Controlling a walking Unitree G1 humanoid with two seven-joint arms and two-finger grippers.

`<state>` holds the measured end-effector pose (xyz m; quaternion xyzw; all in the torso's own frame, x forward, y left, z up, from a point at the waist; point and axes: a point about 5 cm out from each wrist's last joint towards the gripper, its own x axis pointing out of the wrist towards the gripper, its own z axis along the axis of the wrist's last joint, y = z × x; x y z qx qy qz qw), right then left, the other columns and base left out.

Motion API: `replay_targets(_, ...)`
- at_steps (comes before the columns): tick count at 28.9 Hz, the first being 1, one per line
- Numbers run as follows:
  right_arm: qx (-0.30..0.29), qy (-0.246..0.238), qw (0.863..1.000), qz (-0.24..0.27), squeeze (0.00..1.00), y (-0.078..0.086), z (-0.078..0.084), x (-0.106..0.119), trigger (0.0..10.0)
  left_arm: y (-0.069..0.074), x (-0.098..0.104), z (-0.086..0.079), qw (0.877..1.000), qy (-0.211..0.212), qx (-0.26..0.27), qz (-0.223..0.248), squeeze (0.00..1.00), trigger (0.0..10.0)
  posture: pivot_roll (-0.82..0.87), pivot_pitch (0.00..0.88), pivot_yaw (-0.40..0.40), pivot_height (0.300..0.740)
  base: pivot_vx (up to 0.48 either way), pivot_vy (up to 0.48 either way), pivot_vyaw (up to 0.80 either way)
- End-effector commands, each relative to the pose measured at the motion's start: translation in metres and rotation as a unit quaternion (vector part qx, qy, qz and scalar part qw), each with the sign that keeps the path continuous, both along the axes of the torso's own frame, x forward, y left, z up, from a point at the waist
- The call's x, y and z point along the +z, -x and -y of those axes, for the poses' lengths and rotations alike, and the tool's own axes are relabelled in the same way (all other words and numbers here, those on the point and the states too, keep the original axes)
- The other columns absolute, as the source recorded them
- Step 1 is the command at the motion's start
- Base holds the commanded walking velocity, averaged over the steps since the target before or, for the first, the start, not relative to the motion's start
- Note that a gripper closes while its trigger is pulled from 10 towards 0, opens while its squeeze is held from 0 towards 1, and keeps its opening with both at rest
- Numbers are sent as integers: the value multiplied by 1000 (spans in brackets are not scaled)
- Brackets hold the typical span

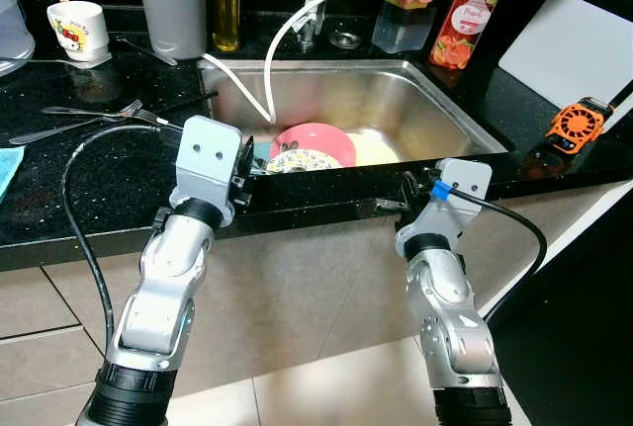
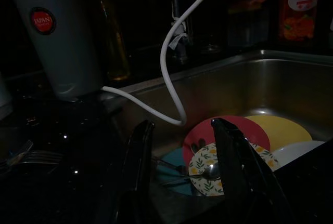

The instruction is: Kitchen organization

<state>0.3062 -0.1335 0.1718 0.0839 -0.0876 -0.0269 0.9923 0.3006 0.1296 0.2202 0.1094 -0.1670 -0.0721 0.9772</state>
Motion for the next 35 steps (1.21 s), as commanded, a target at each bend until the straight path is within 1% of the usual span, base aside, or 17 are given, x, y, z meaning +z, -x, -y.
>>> replay_targets(1, -1, 6, 1000, -4, 0, -2, 3, -1, 10000, 1, -1, 0, 1000, 2, 3, -3, 0, 10000, 209, 21, -125, 740, 0, 0, 0)
replay_targets(7, -4, 11, 1000, 1, 0, -7, 7, 2, 10000, -1, -1, 0, 1000, 5, 6, -1, 0, 10000, 203, 10, -134, 740, 0, 0, 0)
replay_targets(10, -5, 13, 1000, 2, 0, -7, 9, 3, 10000, -1, -1, 1, 1000, 6, 6, -1, 0, 10000, 200, 9, -134, 740, 0, 0, 0)
replay_targets(14, -13, 19, 1000, 4, 0, -5, 16, 6, 10000, 0, -1, 3, 1000, 10, 7, -1, 0, 10000, 194, 24, -142, 740, 0, 0, 0)
replay_targets(19, -16, 21, 1000, 3, 0, -5, 19, 5, 10000, 2, -4, 2, 1000, 8, 7, -4, 0, 10000, 200, 26, -141, 740, 0, 0, 0)
replay_targets(22, -18, 19, 1000, 2, 0, -7, 19, 4, 10000, 2, -3, 1, 1000, 9, 12, -4, 0, 10000, 205, 23, -143, 740, 0, 0, 0)
replay_targets(23, -13, 20, 1000, 5, 0, -8, 17, 6, 10000, 1, -2, 1, 1000, 11, 14, -2, 0, 10000, 202, 20, -147, 740, 0, 0, 0)
replay_targets(26, -10, 21, 1000, 8, 0, -10, 16, 9, 10000, 0, -2, 1, 1000, 12, 15, -1, 0, 10000, 200, 16, -154, 740, 0, 0, 0)
replay_targets(32, -11, 31, 999, 9, 0, -12, 24, 10, 10000, -1, -3, 3, 999, 24, 25, 2, 0, 10000, 190, 5, -179, 740, 0, 0, 0)
replay_targets(35, -10, 35, 999, 11, 0, -14, 24, 13, 10000, -1, -3, 4, 999, 26, 25, 2, 0, 10000, 182, 9, -185, 740, 0, 0, 0)
